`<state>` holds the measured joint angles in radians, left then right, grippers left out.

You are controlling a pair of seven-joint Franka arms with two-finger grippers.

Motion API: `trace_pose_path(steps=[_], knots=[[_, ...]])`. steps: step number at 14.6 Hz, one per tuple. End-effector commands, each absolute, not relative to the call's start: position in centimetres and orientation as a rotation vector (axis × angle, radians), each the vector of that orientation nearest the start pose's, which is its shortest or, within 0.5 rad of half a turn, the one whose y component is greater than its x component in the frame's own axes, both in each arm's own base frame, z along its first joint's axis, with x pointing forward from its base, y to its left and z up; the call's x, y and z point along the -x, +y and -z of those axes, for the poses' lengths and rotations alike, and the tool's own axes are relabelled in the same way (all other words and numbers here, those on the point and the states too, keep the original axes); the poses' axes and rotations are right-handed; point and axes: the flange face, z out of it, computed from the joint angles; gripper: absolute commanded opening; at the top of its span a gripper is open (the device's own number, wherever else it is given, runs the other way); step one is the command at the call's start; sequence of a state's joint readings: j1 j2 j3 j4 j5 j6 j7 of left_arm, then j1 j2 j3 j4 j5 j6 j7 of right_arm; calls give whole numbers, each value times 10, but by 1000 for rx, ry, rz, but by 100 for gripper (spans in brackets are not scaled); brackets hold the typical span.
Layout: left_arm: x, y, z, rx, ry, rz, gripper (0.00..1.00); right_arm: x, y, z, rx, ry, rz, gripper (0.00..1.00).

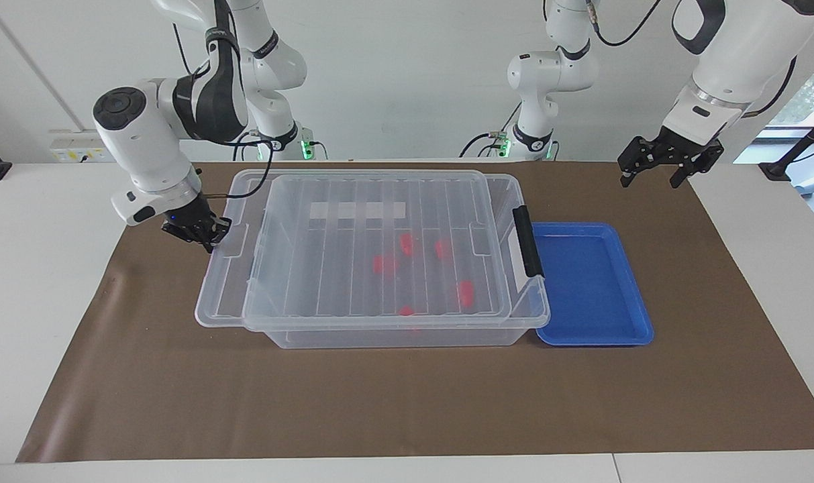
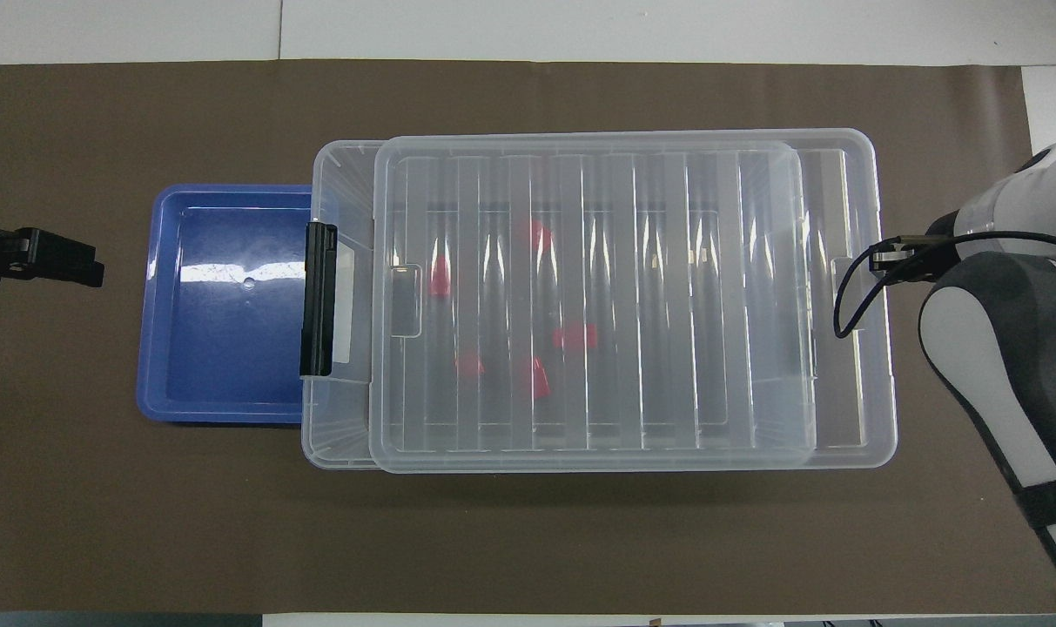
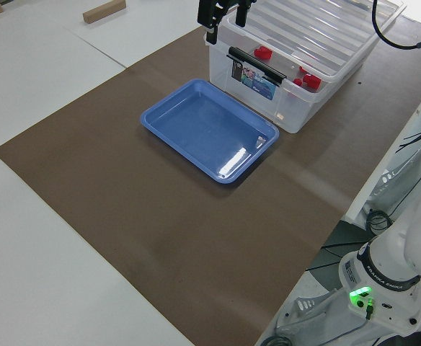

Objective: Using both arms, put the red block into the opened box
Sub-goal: 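Push the clear lid back over the box with the right gripper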

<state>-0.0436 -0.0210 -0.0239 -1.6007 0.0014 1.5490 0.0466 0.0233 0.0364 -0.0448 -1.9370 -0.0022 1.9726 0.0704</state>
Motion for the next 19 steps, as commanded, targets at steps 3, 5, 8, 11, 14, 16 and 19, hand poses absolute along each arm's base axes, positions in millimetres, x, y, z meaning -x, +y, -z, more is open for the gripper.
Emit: trace_pose_path(steps=[3, 5, 8, 11, 14, 16, 19], knots=[[-538, -32, -620, 3115, 177, -67, 100, -560, 10, -467, 3130, 180, -1, 0], [-540, -32, -621, 3115, 182, -45, 100, -560, 12, -466, 3130, 187, -3, 0], [-540, -33, -620, 3115, 184, -48, 100, -560, 24, -466, 3129, 197, -3, 0], [-539, -35, -620, 3114, 193, -57, 100, -559, 31, -467, 3128, 209, -1, 0], [-539, -31, -621, 3115, 181, -55, 100, -559, 33, -467, 3126, 235, 1, 0], [-539, -31, -620, 3115, 182, -55, 100, -559, 44, -467, 3127, 214, 3, 0], [-539, -31, -621, 3115, 182, -53, 100, -559, 45, -467, 3125, 240, 3, 0]])
